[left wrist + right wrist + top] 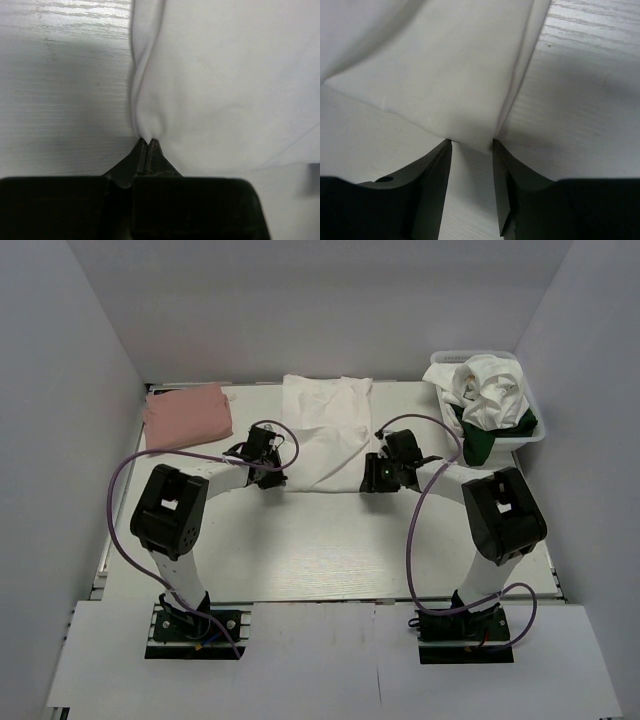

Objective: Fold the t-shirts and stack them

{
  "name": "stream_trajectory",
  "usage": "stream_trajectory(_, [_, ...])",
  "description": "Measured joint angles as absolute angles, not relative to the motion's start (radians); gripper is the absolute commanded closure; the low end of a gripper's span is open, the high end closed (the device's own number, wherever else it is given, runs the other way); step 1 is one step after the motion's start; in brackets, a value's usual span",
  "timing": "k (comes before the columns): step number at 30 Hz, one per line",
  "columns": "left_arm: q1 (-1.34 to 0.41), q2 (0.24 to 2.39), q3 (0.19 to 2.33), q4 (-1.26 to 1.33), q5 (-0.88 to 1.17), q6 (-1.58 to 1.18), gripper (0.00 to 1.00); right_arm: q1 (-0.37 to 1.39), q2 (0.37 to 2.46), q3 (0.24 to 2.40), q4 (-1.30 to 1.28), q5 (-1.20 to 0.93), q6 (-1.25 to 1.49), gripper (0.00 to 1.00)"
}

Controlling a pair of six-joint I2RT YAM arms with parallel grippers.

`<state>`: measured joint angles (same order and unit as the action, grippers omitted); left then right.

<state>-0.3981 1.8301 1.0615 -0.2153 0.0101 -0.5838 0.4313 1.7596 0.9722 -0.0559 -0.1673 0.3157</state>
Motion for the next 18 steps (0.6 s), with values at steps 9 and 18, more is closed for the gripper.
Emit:
stream_trajectory(9, [-0.406, 1.778, 1.002, -0.213, 0.027, -0.601, 1.0, 0.432, 1.702, 0.884, -0.025, -0.144, 0.339, 1.0])
stream_trajectory(18, [-0.452, 1.295, 0.704, -0.327, 0.133, -0.682, 1.0, 0.454, 1.2, 0.7, -0.2, -0.163, 0.346, 1.0])
